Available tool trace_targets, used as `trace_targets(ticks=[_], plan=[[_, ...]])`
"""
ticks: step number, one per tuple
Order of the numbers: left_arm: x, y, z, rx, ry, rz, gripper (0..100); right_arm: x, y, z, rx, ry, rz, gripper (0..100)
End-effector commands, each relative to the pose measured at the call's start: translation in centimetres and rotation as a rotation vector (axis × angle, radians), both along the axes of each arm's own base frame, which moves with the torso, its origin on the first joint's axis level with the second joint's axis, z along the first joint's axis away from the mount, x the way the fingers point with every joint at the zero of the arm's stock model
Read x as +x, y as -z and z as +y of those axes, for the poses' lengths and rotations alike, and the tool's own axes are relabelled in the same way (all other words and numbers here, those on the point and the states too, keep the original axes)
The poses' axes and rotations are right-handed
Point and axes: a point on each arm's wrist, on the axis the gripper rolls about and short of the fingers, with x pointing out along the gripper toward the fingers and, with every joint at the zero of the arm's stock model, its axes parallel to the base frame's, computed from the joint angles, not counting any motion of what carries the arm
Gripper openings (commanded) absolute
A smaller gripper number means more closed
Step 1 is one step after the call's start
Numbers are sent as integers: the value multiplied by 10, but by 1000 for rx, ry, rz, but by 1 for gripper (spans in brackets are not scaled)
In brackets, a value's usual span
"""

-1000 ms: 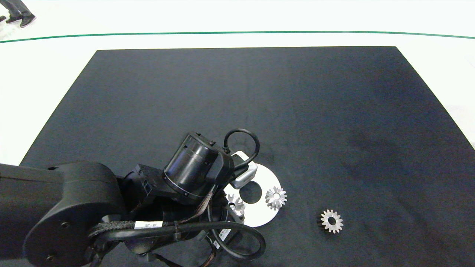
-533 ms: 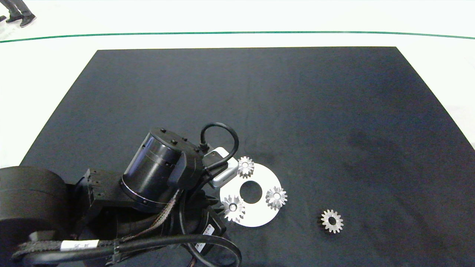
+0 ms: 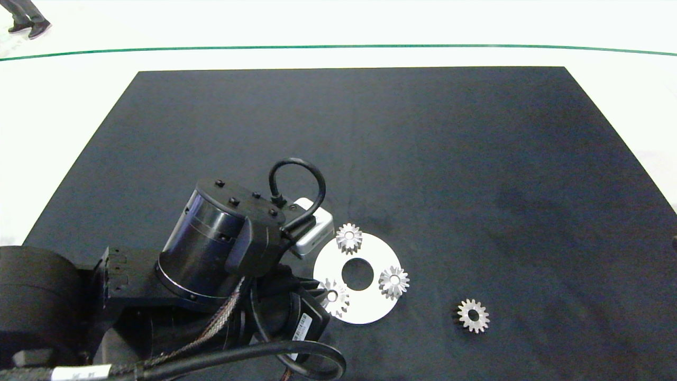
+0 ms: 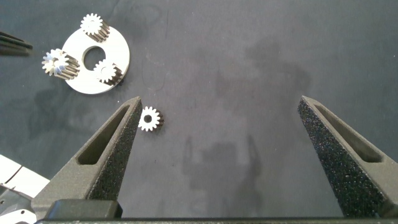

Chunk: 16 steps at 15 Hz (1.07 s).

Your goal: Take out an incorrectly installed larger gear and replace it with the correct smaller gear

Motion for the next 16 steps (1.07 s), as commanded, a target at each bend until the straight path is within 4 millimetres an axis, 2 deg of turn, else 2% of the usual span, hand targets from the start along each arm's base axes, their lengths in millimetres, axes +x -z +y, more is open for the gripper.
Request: trace_targets(ticks=[1,11,16], plan=[[-5,12,-9,11,-9,-6,100,1,1,0,-3,-1,8,100],[2,24,-9,-17,-82,4,100,0,1,0,-2,-2,6,100],[5,49,-14,-23,-104,-31,100,0,1,0,-2,-1,6,100]])
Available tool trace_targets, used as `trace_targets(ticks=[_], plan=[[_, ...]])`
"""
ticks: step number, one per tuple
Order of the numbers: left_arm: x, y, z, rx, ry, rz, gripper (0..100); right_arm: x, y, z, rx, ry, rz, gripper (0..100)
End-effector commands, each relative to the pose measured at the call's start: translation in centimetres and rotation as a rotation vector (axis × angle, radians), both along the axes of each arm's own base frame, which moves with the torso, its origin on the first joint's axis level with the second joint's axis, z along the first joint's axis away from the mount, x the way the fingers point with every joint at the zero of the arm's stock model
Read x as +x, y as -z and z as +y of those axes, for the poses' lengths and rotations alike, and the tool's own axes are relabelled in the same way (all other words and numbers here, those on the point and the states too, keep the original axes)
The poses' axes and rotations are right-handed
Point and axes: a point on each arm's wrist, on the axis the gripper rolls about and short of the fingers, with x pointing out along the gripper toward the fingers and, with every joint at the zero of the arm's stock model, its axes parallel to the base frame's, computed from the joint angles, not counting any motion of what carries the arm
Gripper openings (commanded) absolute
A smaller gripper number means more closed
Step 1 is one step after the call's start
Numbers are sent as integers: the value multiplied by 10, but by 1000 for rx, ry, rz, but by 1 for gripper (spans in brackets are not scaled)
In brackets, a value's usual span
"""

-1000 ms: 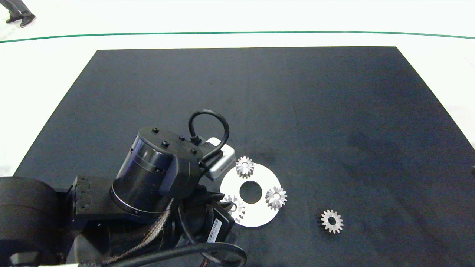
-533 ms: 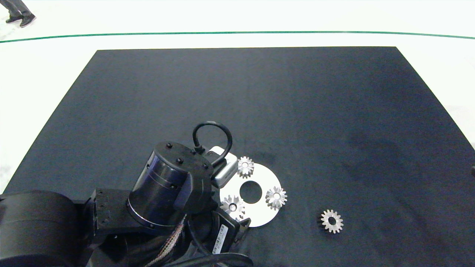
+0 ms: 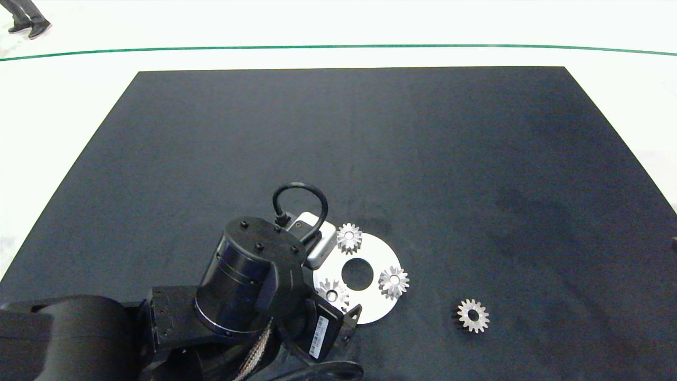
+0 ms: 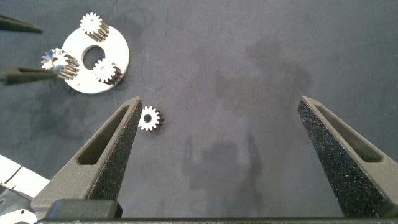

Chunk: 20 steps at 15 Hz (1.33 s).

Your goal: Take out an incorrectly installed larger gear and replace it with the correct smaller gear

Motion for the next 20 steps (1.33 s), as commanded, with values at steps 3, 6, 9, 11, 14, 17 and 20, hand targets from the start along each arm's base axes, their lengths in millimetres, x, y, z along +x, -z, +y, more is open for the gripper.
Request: trace_targets(ticks=[3,6,9,11,14,17,20], plan=[[1,14,-1,36,-4,26,100,0,0,0,-1,-2,0,100],[2,18,-2,48,-1,34,98,0,0,0,-1,-2,0,100],[3,21,-5,58,0,38,92,0,0,0,-1,-2,0,100],[3,21,-5,68,10,27,87,0,0,0,-1,-3,1,100],[6,21,-9,65,25,-4,81,0,0,0,-1,-3,1,100],[7,24,-11,76,30,-1,75,0,0,0,-1,-3,1,100],[7,25,-12,75,31,-2,69,0,0,0,-1,-3,1,100]])
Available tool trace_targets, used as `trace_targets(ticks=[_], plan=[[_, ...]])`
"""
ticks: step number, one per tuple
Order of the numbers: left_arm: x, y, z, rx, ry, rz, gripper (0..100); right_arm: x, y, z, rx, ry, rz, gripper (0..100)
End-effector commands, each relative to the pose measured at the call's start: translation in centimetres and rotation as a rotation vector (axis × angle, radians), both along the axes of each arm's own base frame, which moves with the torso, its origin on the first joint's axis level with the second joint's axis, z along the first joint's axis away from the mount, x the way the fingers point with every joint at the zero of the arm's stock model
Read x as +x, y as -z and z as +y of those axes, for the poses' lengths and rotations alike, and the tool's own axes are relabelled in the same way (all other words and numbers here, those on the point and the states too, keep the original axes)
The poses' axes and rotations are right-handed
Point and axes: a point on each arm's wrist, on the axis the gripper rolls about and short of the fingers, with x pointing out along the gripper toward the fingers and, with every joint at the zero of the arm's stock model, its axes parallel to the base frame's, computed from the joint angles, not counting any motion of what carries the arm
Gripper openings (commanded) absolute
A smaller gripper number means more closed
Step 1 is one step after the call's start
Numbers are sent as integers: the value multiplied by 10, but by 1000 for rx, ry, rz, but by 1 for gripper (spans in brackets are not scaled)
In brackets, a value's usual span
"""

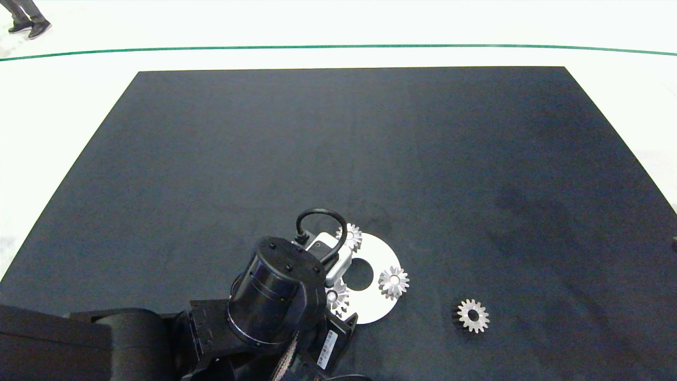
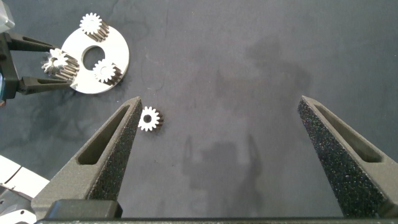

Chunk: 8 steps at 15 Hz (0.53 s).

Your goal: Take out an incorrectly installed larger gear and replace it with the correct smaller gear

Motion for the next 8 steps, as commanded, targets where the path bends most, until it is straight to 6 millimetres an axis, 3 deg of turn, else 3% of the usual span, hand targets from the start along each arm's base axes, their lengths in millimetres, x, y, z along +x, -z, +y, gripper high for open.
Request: trace_targets(ticks=[1,8], plan=[[0,1,-2,-3,1,-4,68,0,0,0,-1,-2,2,100],[1,1,-2,-8,1,-8,53,0,0,0,-1,-2,2,100]])
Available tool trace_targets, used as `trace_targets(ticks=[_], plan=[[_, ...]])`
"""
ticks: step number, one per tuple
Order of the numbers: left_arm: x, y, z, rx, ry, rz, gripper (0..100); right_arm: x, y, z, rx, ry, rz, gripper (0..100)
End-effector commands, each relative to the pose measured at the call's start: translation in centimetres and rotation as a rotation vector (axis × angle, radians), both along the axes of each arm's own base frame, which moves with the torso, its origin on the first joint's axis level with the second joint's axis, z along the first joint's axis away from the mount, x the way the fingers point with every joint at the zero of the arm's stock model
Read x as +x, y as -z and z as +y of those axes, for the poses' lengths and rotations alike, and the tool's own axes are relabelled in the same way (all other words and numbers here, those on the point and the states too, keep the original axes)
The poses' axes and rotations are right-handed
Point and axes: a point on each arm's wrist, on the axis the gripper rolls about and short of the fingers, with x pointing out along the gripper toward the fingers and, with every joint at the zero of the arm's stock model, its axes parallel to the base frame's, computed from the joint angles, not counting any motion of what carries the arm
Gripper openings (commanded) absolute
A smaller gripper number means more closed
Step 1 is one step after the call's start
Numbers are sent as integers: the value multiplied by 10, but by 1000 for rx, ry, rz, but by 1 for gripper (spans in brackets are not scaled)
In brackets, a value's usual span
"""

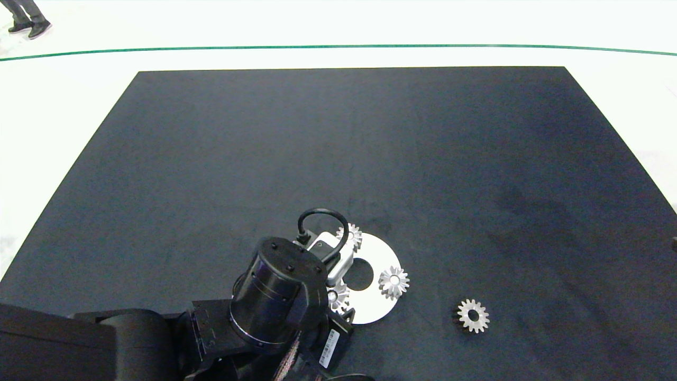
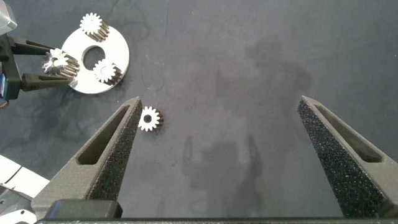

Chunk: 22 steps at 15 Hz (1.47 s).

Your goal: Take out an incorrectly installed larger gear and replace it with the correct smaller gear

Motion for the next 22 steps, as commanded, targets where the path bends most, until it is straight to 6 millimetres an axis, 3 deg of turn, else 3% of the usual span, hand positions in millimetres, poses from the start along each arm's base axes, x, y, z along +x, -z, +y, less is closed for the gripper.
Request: trace_targets(ticks=[1,22], plan=[[0,0,0,0,-1,-1,51,0,0,0,0,-2,2,100],[1,7,-2,7,-15,-5,16,-1,0,0,0,-1,1,100]])
